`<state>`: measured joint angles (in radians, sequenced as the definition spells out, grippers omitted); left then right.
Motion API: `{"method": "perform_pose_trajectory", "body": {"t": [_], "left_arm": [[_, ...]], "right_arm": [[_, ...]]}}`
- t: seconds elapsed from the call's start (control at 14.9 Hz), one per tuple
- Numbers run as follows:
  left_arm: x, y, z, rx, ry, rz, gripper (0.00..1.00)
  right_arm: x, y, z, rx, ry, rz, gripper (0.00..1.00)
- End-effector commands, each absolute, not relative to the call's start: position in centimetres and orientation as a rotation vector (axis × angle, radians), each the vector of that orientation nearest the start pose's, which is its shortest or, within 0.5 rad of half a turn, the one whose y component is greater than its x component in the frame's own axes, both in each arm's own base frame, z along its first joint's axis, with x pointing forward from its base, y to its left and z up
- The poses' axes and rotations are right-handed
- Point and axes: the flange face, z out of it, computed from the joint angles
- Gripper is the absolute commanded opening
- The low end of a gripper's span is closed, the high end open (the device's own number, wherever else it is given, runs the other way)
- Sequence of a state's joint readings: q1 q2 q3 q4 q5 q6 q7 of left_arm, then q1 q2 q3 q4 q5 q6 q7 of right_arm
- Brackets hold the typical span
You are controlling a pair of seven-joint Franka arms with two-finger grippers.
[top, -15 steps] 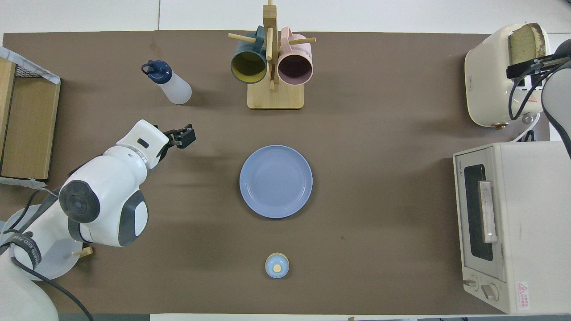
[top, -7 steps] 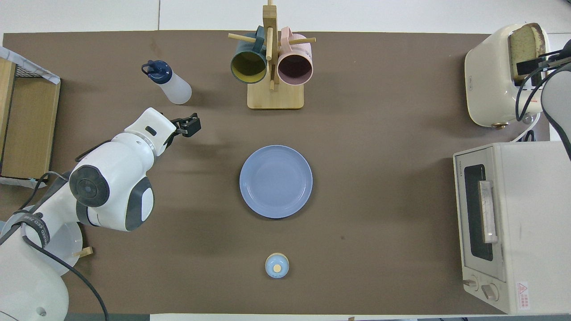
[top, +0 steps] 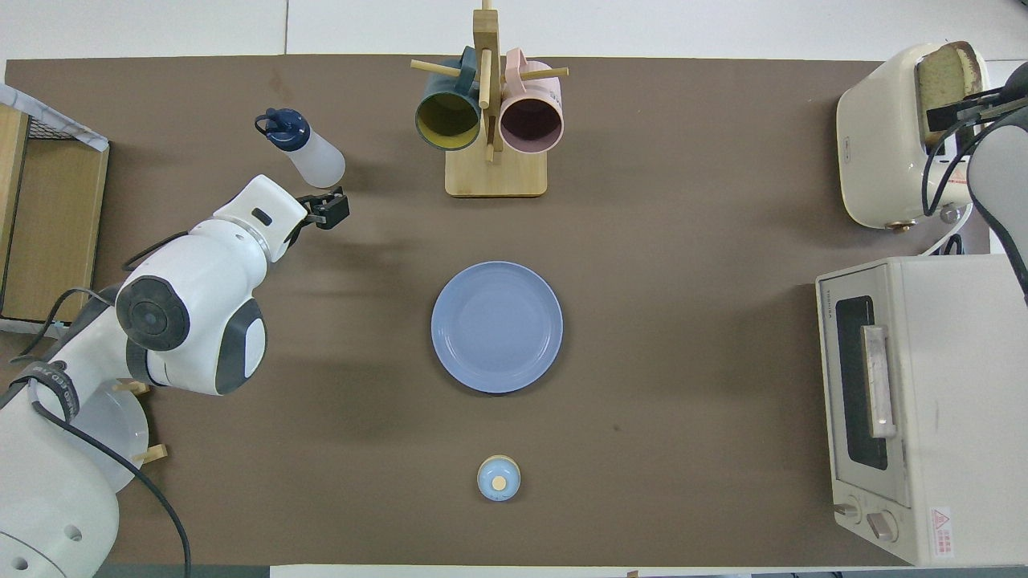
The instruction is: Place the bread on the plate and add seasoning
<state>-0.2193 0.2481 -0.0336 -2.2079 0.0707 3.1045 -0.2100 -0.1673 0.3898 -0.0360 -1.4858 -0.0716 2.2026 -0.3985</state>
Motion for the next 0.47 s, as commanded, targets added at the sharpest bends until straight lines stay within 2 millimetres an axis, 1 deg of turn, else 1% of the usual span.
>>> {"method": "perform_pose_trajectory", "body": {"t": [0.0,0.13,0.27,0.34,0.4], "left_arm": [[59.5,-15.6,34.1,-3.083,0.19,-1.025,1.0],[59.7,-15.9,33.6,-3.083,0.195,-1.018,1.0],[59.5,-16.5,33.6,-3.08,0.211,-1.025,1.0],[59.6,-16.4,33.5,-3.077,0.207,-1.028,1.0],[59.6,-16.5,32.8,-3.082,0.204,-1.014,1.0]], "right_arm": [[69.2,-14.7,48.8,-3.259,-0.449,-0.47,0.78],[69.2,-14.7,48.9,-3.26,-0.461,-0.474,0.77],[69.3,-14.7,49.0,-3.262,-0.463,-0.488,0.73],[69.4,-14.5,49.0,-3.265,-0.474,-0.491,0.65],[69.4,-14.3,49.0,-3.265,-0.483,-0.491,0.6]]}}
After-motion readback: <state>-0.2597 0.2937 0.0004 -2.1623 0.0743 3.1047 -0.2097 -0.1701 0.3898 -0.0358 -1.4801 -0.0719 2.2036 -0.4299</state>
